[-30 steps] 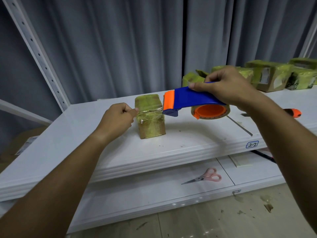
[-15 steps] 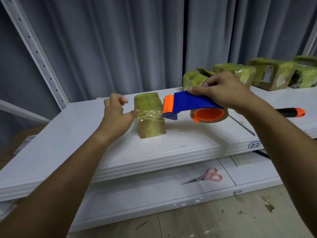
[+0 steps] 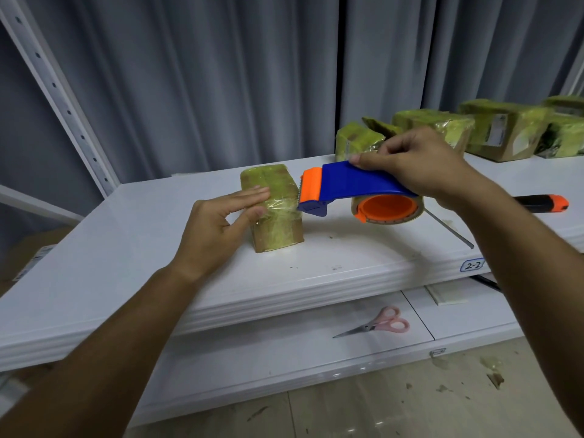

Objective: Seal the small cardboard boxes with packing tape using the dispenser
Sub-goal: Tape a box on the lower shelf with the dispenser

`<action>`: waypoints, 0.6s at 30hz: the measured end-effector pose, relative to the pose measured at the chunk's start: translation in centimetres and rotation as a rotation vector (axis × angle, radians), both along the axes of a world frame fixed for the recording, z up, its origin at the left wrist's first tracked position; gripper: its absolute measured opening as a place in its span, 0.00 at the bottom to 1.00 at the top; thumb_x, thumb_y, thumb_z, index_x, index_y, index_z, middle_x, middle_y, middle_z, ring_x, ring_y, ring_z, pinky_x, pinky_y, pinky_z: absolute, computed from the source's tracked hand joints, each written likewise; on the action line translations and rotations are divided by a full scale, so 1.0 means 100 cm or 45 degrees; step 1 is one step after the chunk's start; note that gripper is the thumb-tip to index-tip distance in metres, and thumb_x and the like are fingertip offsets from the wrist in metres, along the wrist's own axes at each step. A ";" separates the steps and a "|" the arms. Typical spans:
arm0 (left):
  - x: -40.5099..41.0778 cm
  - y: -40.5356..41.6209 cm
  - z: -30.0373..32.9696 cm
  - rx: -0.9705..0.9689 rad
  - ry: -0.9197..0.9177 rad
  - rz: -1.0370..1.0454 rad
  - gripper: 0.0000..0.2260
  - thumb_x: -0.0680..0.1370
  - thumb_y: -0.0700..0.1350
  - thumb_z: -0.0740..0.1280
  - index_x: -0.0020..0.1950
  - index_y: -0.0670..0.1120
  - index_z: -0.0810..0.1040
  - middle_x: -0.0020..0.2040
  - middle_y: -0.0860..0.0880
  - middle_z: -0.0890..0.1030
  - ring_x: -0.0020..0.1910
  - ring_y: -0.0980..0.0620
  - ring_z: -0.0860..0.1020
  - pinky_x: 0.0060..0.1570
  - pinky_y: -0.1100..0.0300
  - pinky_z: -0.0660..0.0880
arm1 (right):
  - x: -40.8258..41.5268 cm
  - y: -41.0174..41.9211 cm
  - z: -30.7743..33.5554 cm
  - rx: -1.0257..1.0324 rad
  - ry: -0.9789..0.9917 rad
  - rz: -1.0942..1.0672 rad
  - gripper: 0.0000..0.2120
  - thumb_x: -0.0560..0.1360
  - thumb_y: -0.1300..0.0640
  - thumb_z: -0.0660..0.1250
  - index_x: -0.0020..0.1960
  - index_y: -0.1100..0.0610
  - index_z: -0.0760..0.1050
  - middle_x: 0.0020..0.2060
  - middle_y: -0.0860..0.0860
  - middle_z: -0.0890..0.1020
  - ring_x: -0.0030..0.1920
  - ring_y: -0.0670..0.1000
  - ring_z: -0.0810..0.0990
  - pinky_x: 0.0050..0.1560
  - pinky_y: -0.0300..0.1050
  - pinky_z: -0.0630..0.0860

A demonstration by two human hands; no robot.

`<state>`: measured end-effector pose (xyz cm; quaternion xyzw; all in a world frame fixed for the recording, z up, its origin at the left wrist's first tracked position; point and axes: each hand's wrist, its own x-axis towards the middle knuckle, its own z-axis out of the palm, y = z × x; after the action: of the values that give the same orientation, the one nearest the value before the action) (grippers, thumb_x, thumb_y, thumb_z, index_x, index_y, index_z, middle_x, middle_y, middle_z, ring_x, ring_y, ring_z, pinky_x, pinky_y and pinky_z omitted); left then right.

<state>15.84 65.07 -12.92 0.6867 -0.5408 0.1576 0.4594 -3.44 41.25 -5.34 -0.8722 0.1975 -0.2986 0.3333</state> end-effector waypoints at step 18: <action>0.012 0.004 0.026 0.254 -0.148 0.089 0.10 0.78 0.33 0.69 0.54 0.47 0.81 0.53 0.55 0.83 0.54 0.57 0.80 0.58 0.62 0.75 | 0.005 0.015 -0.010 0.022 -0.049 0.045 0.24 0.71 0.35 0.72 0.38 0.58 0.82 0.31 0.49 0.83 0.33 0.45 0.82 0.33 0.38 0.74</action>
<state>17.07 65.51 -10.30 0.7371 -0.5554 0.1584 0.3509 -2.97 42.73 -6.34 -0.8667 0.1782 -0.3078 0.3497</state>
